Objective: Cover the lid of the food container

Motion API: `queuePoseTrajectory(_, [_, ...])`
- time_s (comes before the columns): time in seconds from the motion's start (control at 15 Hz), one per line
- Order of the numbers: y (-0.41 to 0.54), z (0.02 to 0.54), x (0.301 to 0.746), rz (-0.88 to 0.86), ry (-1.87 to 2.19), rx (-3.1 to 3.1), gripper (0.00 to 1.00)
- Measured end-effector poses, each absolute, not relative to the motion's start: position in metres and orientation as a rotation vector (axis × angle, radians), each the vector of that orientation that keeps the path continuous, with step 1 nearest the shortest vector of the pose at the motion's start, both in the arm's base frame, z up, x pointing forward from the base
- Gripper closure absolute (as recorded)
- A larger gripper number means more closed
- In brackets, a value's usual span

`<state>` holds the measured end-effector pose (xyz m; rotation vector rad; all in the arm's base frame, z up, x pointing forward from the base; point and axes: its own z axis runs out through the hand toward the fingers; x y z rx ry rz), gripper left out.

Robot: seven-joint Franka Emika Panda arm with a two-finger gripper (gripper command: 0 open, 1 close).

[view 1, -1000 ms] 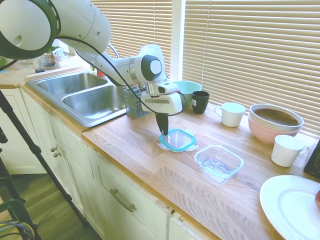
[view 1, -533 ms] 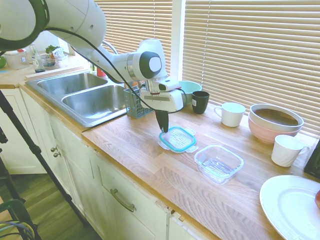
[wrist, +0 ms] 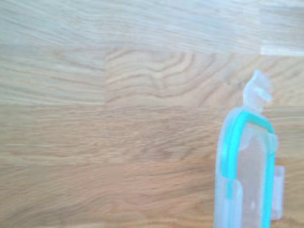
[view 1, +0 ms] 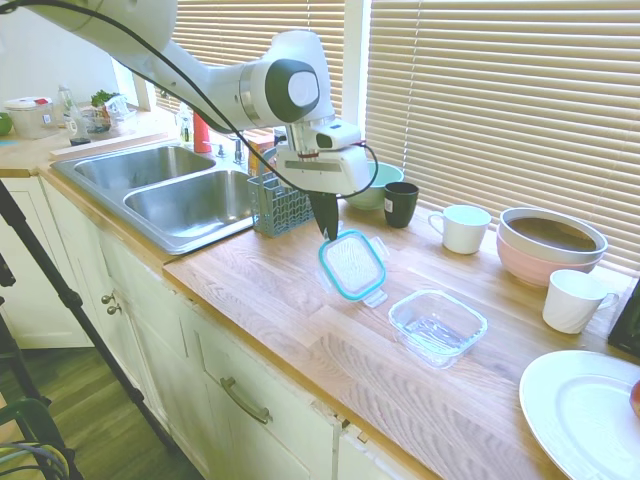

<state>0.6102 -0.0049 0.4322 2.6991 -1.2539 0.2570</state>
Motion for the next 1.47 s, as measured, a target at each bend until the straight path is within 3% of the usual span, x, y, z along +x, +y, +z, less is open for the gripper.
queuePoseTrajectory(0.73, [-0.065,0.472,0.560,0.244,-1.319,2.756,1.00])
queuePoseTrajectory(1.47, [-0.145,0.493,0.547,0.238,-1.337,2.813,1.00])
